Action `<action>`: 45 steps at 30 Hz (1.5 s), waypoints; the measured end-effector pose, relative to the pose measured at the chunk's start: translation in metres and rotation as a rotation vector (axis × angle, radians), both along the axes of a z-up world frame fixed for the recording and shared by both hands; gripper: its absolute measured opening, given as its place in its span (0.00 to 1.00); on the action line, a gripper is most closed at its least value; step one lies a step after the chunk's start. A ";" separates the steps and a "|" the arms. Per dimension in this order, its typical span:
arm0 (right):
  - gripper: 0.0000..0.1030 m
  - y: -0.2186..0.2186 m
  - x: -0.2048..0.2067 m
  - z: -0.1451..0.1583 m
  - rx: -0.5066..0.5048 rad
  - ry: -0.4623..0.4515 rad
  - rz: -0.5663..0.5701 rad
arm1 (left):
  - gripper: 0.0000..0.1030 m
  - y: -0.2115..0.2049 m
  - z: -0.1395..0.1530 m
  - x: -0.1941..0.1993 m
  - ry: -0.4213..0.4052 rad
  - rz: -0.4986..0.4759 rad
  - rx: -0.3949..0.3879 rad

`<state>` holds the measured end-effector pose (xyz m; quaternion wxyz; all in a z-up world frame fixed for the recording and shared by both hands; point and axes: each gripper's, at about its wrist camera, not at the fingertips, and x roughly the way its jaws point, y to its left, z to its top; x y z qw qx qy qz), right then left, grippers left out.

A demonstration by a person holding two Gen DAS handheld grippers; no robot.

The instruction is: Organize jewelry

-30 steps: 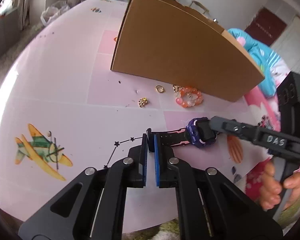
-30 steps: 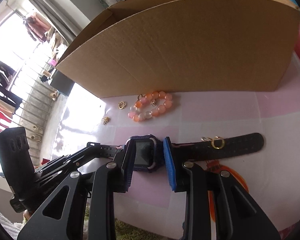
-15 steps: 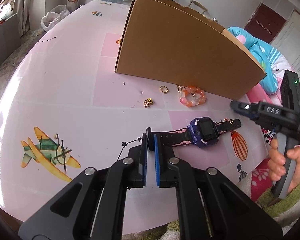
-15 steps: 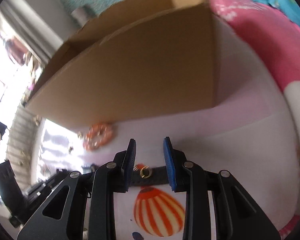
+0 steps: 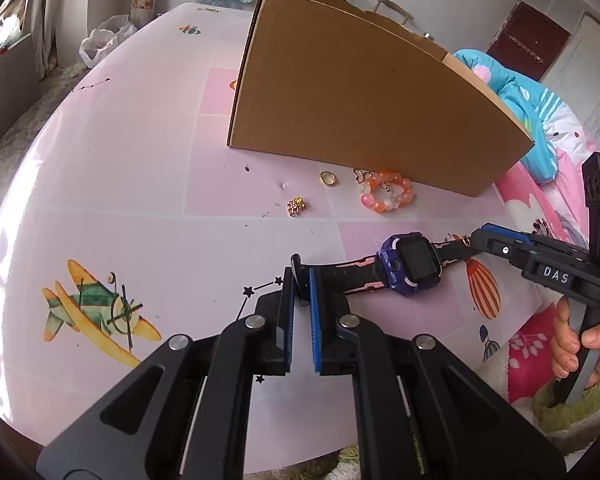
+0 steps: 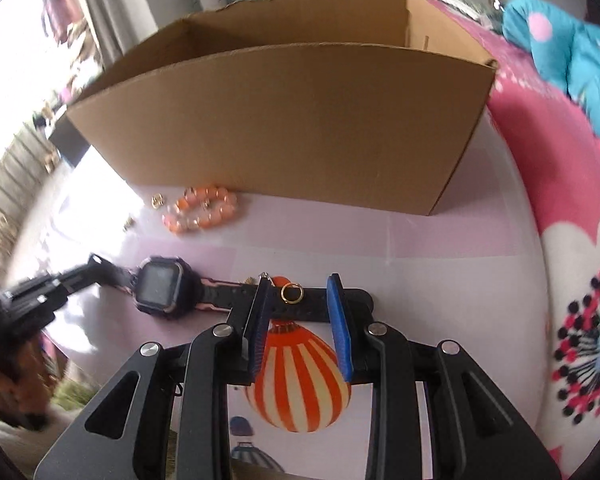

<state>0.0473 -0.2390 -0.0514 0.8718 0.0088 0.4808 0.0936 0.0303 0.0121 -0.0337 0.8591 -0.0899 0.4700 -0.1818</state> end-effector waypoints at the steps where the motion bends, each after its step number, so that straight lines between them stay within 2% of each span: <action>1: 0.28 0.002 0.000 0.000 -0.021 -0.004 0.018 | 0.07 -0.001 0.000 0.000 -0.001 0.000 0.001; 7: 0.25 0.015 -0.004 -0.005 -0.143 -0.017 0.099 | 0.07 -0.003 0.001 0.000 -0.008 0.000 0.009; 11: 0.09 0.013 -0.010 -0.003 -0.074 0.003 0.111 | 0.07 -0.004 0.001 0.000 -0.011 -0.004 0.011; 14: 0.10 0.007 -0.009 -0.003 -0.031 0.013 0.091 | 0.07 -0.004 0.000 0.000 -0.011 -0.003 0.007; 18: 0.09 -0.016 -0.003 -0.004 0.108 0.043 0.025 | 0.07 -0.003 0.000 0.000 -0.015 -0.007 0.010; 20: 0.03 -0.026 0.001 -0.005 0.184 0.048 -0.006 | 0.07 -0.003 0.000 0.000 -0.017 -0.009 0.011; 22: 0.03 -0.034 0.002 -0.002 0.237 0.041 -0.033 | 0.07 -0.003 0.000 0.000 -0.018 -0.011 0.012; 30: 0.03 -0.037 0.010 0.011 0.272 -0.034 -0.090 | 0.07 -0.003 0.000 0.000 -0.018 -0.011 0.012; 35: 0.04 -0.037 0.007 0.011 0.257 -0.008 -0.097 | 0.08 -0.002 0.000 0.000 -0.017 -0.012 0.011; 38: 0.06 -0.036 -0.001 0.011 0.162 -0.002 -0.051 | 0.08 -0.003 0.000 0.000 -0.017 -0.012 0.010; 40: 0.13 -0.027 -0.007 0.011 0.074 -0.005 -0.005 | 0.08 -0.002 0.000 0.000 -0.015 -0.014 0.008; 42: 0.31 -0.016 -0.010 0.008 0.006 -0.002 0.051 | 0.08 -0.002 0.000 0.000 -0.016 -0.017 0.008; 45: 0.32 -0.006 -0.010 0.006 -0.078 -0.014 0.061 | 0.08 -0.002 0.000 0.000 -0.018 -0.020 0.011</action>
